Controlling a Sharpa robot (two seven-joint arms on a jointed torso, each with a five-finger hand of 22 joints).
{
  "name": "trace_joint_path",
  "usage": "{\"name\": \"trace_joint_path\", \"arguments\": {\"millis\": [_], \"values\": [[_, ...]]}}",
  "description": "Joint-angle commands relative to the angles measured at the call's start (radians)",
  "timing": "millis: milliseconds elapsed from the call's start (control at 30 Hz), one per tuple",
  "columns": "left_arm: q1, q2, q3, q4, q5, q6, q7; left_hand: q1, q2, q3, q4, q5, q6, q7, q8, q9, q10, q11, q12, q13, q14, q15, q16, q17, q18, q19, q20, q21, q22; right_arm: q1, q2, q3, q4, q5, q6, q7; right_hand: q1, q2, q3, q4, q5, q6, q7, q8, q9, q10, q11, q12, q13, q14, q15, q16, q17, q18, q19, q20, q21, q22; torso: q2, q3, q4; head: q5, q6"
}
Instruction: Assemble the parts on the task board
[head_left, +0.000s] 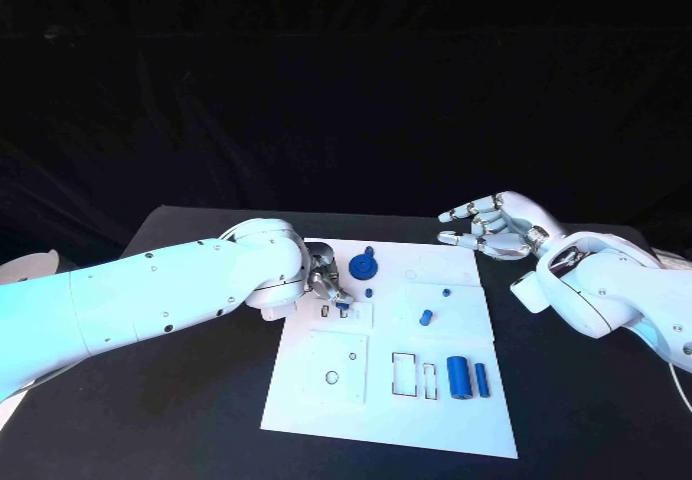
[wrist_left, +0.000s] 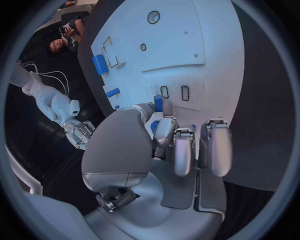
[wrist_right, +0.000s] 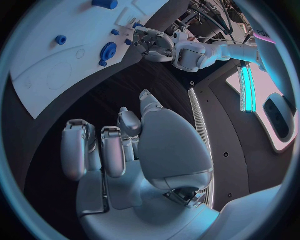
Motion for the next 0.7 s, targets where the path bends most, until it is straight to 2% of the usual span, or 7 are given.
{"name": "trace_joint_path", "arguments": {"millis": [33,367,700], "values": [[-0.01,0.0,0.0,0.008,-0.06,-0.027,-0.025,-0.006,0.001,0.168,-0.161,0.0,0.0,-0.01,0.003,0.001,0.006,0.0,0.006,0.001,0.105,0.003,0.003,0.263,-0.009,0.028,0.005,0.003,0.098,-0.001,-0.001,0.0,0.0,0.002,0.009,0.004,0.008,-0.002,0.0,-0.005,0.003,0.004,-0.002,0.005,0.001,-0.007,0.002,-0.003,-0.001,0.078,0.0,-0.005,0.169,0.013,-0.006,-0.001,-0.004,-0.001,0.0,-0.0009,0.0006,0.002,-0.001],[-0.028,0.001,0.0,0.012,-0.116,-0.017,-0.03,-0.008,0.0,0.171,-0.164,0.0,0.001,-0.01,0.004,0.003,0.007,0.0,0.008,0.002,0.105,0.003,0.003,0.263,-0.01,0.029,0.005,0.004,0.099,-0.002,-0.001,0.0,-0.001,0.014,0.012,0.006,0.008,-0.002,0.0,-0.005,0.003,0.004,-0.002,0.005,0.001,-0.007,0.002,-0.003,-0.001,0.078,0.0,-0.005,0.169,0.013,-0.006,-0.001,-0.004,-0.001,0.001,-0.0011,-0.0033,0.006,-0.005],[-0.034,-0.001,0.0,0.016,-0.122,0.028,-0.036,-0.011,-0.001,0.173,-0.165,0.0,0.001,-0.011,0.004,0.003,0.008,0.0,0.008,0.003,0.105,0.003,0.003,0.263,-0.01,0.029,0.005,0.005,0.101,-0.004,-0.001,0.0,-0.001,0.015,0.015,0.008,0.009,-0.001,-0.001,-0.006,0.003,0.004,-0.002,0.005,0.001,-0.008,0.002,-0.005,-0.002,0.078,0.0,-0.006,0.168,0.014,-0.006,-0.001,-0.006,-0.003,0.001,-0.0003,-0.0036,0.006,-0.007]]}}
